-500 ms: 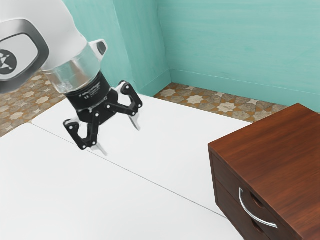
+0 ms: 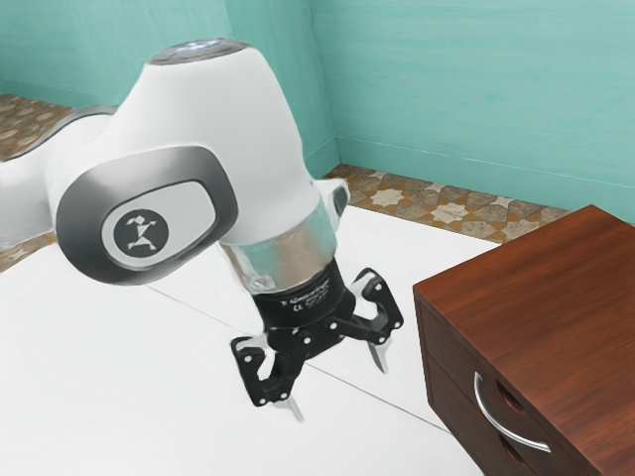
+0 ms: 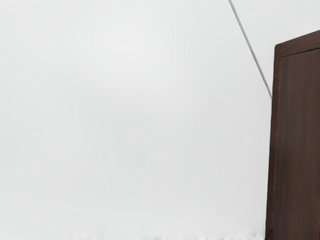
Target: Pull the drawer handle with one arm to open the drawer
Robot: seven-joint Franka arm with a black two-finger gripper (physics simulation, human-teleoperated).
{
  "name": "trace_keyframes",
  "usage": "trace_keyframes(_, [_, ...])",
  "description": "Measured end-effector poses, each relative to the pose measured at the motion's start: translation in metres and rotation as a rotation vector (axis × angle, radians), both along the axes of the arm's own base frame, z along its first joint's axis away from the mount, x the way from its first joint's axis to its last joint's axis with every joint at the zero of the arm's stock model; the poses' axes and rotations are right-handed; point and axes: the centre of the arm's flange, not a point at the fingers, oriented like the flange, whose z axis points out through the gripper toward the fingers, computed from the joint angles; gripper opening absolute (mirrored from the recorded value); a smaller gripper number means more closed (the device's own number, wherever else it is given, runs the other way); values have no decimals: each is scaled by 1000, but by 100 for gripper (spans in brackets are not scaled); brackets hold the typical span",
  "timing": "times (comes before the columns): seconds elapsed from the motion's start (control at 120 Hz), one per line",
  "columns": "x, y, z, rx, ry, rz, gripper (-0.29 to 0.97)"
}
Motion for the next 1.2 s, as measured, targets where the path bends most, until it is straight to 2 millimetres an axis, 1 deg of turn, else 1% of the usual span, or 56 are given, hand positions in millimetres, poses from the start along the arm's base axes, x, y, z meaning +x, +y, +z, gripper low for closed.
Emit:
trace_keyframes(0.125, [23,-15,-8,-21,-38,-1,68])
trace_keyframes(0.275, [38,-28,-16,-46,-51,-4,68])
trace_keyframes(0.333, [42,-32,-18,-51,-54,-5,68])
trace_keyframes(0.417, [48,-37,-27,-51,-48,-6,68])
trace_keyframes(0.55, [47,-51,-33,-53,-44,-28,68])
trace_keyframes(0.617, [54,-61,-26,-58,-56,-39,68])
trace_keyframes(0.667, [57,-63,-25,-59,-55,-40,68])
trace_keyframes(0.85, [52,-61,-31,-57,-35,-44,68])
trace_keyframes(0.975, [40,-57,-29,-56,-35,-48,68])
trace_keyframes(1.067, [35,-59,-28,-55,-35,-59,68])
trace_keyframes(1.2, [32,-65,-30,-54,-42,-74,68])
